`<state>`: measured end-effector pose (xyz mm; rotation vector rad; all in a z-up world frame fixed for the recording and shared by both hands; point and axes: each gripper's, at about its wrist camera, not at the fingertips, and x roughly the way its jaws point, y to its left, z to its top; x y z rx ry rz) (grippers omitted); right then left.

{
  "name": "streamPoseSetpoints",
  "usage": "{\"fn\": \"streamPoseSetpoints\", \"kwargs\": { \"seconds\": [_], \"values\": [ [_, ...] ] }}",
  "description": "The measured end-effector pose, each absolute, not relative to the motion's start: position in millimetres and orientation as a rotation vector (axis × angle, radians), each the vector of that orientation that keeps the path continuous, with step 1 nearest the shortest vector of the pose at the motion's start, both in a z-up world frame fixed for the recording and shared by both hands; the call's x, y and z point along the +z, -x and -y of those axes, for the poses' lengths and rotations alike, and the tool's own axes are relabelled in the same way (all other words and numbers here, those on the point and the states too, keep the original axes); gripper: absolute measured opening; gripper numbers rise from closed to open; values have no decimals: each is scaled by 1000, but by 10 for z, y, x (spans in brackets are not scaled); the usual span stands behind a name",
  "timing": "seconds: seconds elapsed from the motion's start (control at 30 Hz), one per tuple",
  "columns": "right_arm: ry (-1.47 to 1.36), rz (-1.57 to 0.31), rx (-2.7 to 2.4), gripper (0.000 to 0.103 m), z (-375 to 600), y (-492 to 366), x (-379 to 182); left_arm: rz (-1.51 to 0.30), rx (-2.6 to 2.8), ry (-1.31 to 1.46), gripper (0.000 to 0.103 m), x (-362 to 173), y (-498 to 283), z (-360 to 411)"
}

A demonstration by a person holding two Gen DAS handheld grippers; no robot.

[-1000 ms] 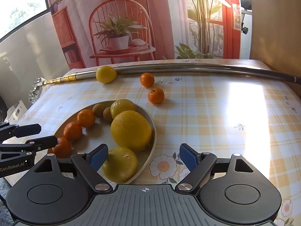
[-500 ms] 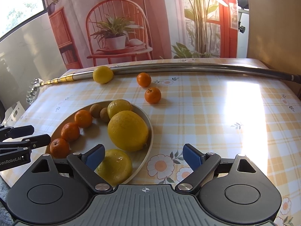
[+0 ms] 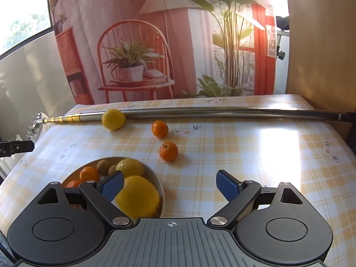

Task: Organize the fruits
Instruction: 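Move both open tools away from the plate toward the loose fruit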

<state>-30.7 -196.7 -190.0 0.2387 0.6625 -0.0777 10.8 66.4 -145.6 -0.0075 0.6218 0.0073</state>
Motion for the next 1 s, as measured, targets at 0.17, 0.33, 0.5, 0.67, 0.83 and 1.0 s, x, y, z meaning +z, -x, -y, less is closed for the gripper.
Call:
{"fn": "streamPoseSetpoints", "kwargs": {
  "seconds": [0.17, 0.33, 0.5, 0.67, 0.83, 1.0],
  "values": [
    [-250, -619, -86, 88, 2139, 131, -1737, -561, 32, -2, 56, -1166, -241, -791],
    [-253, -595, -86, 88, 2259, -34, -1660, -552, 55, 15, 56, -1034, -392, -856],
    [-228, -617, -74, 87, 2292, -188, -1706, -565, 50, 27, 56, -1020, -517, -849],
    [-204, -638, -59, 82, 2282, -268, -1775, -591, 27, 39, 56, -1096, -617, -805],
    [-225, -654, -54, 75, 2311, -349, -1860, -614, 1, 35, 56, -1148, -753, -761],
    [-237, -666, -53, 73, 2345, -460, -1924, -632, -13, 37, 56, -1191, -912, -738]
  ]
}}
